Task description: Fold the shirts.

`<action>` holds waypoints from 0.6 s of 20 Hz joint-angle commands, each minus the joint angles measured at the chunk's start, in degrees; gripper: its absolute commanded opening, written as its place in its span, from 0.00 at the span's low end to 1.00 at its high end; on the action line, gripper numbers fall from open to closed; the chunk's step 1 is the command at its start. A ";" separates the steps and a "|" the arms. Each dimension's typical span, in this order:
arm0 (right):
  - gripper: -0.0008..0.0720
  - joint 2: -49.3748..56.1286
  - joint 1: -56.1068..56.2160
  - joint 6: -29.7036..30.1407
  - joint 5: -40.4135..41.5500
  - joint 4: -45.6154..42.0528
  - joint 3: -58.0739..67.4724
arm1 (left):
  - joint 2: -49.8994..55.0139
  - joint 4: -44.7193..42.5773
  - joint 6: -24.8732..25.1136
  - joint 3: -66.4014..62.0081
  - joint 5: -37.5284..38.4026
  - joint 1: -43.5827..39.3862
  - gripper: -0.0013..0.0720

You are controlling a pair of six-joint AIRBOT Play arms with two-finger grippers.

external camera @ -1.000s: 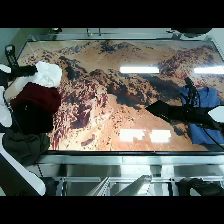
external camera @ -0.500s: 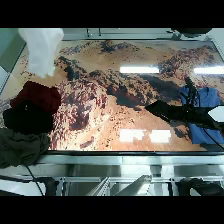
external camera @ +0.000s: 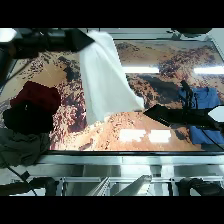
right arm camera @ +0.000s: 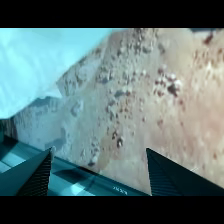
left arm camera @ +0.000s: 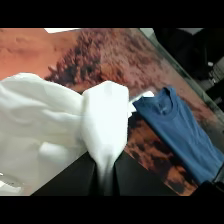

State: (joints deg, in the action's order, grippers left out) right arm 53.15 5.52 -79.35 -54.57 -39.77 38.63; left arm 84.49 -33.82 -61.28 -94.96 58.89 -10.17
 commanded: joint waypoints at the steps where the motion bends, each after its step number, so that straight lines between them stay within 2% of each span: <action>1: 0.89 -0.04 -0.02 0.11 -1.79 -0.07 0.02 | 2.14 -1.40 -0.55 6.45 1.92 -2.36 0.53; 2: 0.89 -0.04 -0.24 0.13 -2.38 -0.07 0.02 | 2.71 -1.53 -0.57 6.47 3.54 -1.31 1.00; 4: 0.89 -0.02 -2.23 1.29 -4.37 -0.09 0.04 | 2.51 -2.93 -2.93 5.68 7.82 2.51 1.00; 8: 0.89 1.22 -9.79 9.75 -6.49 -0.07 0.02 | 2.51 -15.65 -12.79 4.61 26.45 13.57 1.00; 10: 0.89 3.98 -12.31 12.72 -6.64 -0.09 0.02 | 2.45 -15.93 -12.90 11.37 31.12 17.44 1.00; 12: 0.88 8.55 -12.76 16.37 -7.43 -0.07 0.02 | 1.38 -15.98 -11.50 20.65 29.29 18.64 0.99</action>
State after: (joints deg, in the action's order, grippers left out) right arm 57.41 -5.06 -68.82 -60.45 -39.94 38.63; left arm 86.61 -47.20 -71.88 -83.05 83.18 4.89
